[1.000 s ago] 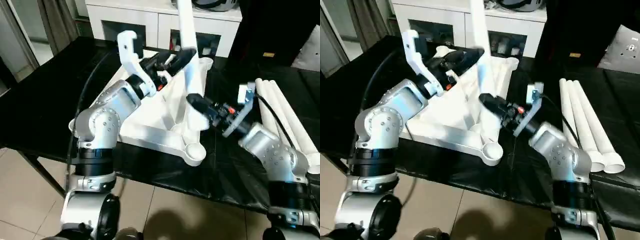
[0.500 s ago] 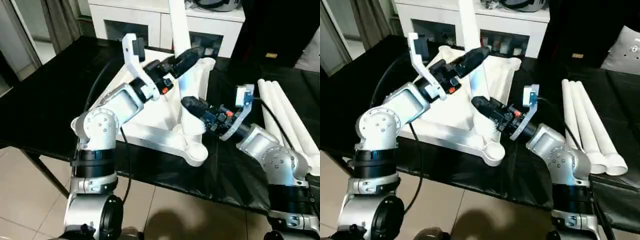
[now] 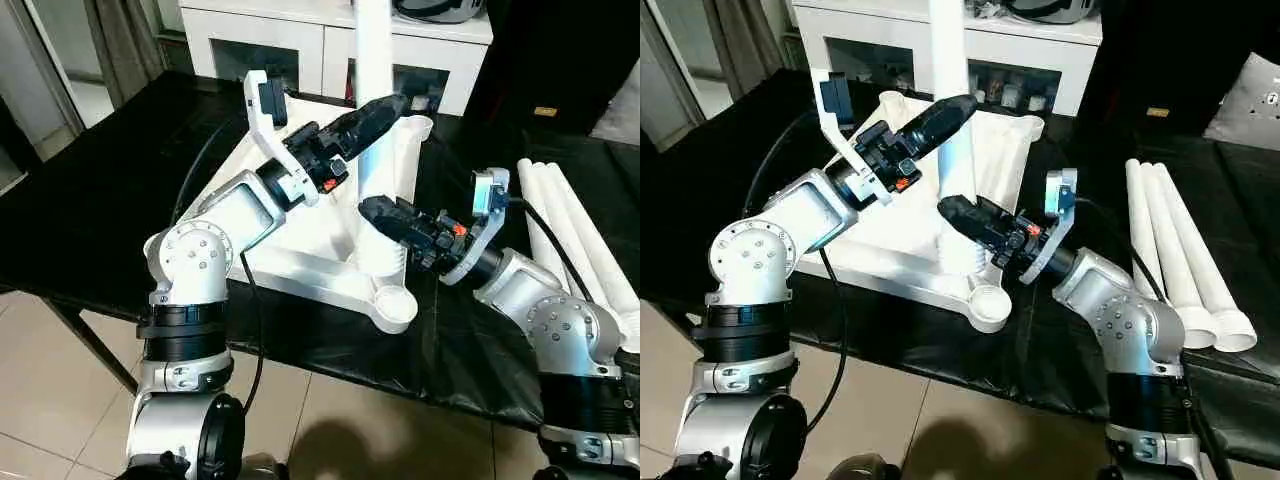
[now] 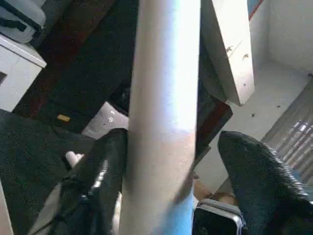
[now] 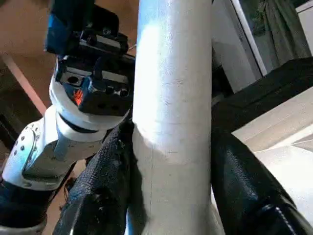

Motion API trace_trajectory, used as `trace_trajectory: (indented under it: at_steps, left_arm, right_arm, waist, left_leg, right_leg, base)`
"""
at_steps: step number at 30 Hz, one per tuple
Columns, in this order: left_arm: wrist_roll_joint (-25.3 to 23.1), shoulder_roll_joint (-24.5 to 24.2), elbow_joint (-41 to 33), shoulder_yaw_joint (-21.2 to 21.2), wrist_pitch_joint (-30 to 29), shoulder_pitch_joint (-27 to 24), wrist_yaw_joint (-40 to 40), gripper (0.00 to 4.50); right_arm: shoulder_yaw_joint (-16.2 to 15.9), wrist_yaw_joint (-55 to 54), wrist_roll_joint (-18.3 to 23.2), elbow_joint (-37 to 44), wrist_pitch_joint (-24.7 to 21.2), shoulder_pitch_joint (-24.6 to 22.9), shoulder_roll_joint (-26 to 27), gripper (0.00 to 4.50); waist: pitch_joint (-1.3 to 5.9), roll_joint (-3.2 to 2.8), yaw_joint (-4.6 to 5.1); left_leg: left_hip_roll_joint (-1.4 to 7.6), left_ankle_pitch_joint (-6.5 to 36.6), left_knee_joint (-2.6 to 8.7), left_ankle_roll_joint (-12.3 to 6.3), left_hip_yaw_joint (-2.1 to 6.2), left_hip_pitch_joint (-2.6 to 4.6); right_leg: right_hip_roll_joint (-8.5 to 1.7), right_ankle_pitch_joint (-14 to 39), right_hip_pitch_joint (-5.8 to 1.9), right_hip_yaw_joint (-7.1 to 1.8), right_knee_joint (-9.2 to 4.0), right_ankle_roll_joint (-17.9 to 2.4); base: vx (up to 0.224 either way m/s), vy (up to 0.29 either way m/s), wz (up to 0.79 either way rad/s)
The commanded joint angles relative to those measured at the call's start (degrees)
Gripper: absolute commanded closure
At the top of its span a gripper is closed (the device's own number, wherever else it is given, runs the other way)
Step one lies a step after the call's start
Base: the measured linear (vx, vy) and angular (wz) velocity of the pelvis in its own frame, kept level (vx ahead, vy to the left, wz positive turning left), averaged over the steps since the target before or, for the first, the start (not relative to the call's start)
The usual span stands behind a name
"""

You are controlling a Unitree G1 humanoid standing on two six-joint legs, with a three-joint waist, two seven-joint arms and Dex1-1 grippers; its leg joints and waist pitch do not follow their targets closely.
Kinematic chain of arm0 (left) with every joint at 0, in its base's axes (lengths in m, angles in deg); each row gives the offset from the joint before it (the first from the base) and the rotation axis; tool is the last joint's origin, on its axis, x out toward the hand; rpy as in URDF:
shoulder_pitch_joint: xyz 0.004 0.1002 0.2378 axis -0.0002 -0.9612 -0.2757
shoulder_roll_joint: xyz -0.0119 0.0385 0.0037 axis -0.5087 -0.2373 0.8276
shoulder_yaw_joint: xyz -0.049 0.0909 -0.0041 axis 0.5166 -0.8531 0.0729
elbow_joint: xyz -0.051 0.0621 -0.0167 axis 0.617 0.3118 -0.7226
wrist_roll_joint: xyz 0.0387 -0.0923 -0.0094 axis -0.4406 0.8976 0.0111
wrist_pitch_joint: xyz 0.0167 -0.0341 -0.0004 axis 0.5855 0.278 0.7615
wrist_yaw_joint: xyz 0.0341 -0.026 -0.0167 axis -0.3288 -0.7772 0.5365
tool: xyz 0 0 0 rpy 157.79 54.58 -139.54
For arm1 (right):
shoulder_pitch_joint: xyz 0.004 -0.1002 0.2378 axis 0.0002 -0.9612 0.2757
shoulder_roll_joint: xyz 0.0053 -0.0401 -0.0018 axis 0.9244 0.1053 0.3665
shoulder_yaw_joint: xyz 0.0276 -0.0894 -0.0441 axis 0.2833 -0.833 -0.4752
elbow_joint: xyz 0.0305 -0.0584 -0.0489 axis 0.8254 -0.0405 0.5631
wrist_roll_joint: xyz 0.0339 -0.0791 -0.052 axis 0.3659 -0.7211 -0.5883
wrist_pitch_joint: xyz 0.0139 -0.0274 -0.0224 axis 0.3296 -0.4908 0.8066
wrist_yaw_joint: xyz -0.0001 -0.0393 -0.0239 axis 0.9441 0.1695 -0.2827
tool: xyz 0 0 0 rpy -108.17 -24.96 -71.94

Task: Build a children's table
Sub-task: Pick table leg

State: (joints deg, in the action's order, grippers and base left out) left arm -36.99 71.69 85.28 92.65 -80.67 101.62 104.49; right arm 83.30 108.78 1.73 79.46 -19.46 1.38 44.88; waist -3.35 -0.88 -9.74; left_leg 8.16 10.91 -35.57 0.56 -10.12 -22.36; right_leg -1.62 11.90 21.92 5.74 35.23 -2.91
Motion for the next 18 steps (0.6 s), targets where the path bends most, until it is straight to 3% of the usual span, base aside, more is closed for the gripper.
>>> trace_trajectory:
  at_steps: [1,5,8,11,18]
  left_arm:
    - [-0.55,-0.52,-1.56,-2.79,-0.55,-0.35,1.52,1.57]
    - [-5.46,-3.55,-1.03,-7.33,1.48,-1.72,3.31,1.88]
    - [-8.62,-5.25,-0.60,-9.49,3.31,-2.09,3.81,2.16]
    - [-7.99,-4.78,-0.30,-8.18,3.94,-1.91,3.36,2.44]
    - [-5.41,-3.36,-0.06,-5.17,5.11,-1.34,2.42,2.57]
  right_arm:
    - [-1.59,0.67,0.13,1.22,-0.89,-0.74,-0.47,2.60]
    - [-2.27,0.85,-0.95,0.85,-0.36,-0.72,-1.22,2.61]
    - [-2.29,0.83,-1.16,0.63,-0.06,-0.59,-1.64,2.61]
    - [-2.00,0.73,-1.15,0.11,0.31,-0.41,-1.95,2.61]
    - [-1.72,0.72,-0.98,-0.91,0.95,0.13,-2.35,2.62]
  waist:
    - [4.11,0.50,-0.07]
    - [4.13,0.41,0.06]
    - [4.14,0.34,0.08]
    - [4.15,0.35,0.09]
    - [4.12,0.83,0.16]
  left_leg:
    - [6.33,3.68,4.06,-3.62,2.93,1.04]
    - [6.43,3.84,4.24,-3.52,3.09,1.20]
    - [6.53,4.17,4.25,-3.14,3.04,1.31]
    - [6.47,4.32,4.13,-2.79,2.91,1.17]
    - [6.27,3.62,4.01,-3.60,2.80,1.04]
  right_leg:
    - [-9.04,9.85,-2.96,-4.67,-4.77,-5.36]
    - [-8.78,10.73,-2.79,-4.65,-4.85,-4.18]
    - [-8.85,9.82,-2.76,-4.71,-4.73,-4.74]
    - [-9.15,8.96,-2.92,-4.71,-4.71,-5.88]
    - [-8.99,9.88,-2.96,-4.64,-4.74,-5.87]
  base:
    - [0.000,0.000,0.00]
    - [0.000,0.000,0.00]
    - [0.000,0.000,0.00]
    - [0.000,0.000,0.00]
    - [0.000,0.000,0.00]
